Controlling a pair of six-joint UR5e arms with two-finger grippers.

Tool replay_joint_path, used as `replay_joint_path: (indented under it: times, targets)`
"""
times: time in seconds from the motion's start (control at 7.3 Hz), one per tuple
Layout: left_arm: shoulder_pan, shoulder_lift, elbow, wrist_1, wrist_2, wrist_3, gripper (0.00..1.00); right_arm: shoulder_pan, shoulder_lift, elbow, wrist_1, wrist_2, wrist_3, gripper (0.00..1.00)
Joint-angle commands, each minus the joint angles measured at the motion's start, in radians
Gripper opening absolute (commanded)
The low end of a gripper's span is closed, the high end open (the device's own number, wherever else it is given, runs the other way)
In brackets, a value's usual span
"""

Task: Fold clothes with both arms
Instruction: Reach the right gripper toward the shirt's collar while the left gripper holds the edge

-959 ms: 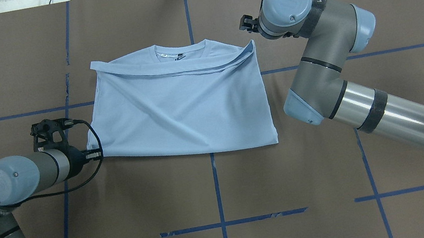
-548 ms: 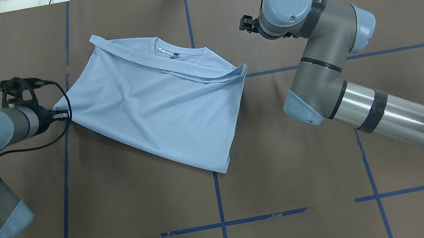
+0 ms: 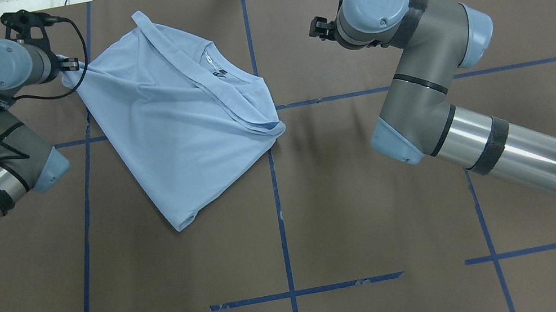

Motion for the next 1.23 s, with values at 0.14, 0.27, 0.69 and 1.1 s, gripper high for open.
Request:
replay_joint_path:
  times: [0.14,0.27,0.69,1.1]
  targets:
    - [-0.039,0.005,-0.01,-0.071,-0.013,0.125,0.99,-0.008,0.027,-0.004,-0.004,-0.002,0.014,1.0]
    - [-0.045,0.083,-0.114,-0.085,-0.098,0.176,1.0,-0.023,0.059,-0.027,-0.005,-0.003,0.058,1.0]
    - [-0.05,0.165,-0.258,-0.088,-0.185,0.169,1.0,-0.104,0.244,-0.255,0.054,-0.072,0.261,0.74]
    - [-0.05,0.166,-0.264,-0.09,-0.185,0.161,1.0,-0.176,0.323,-0.403,0.116,-0.118,0.27,0.58]
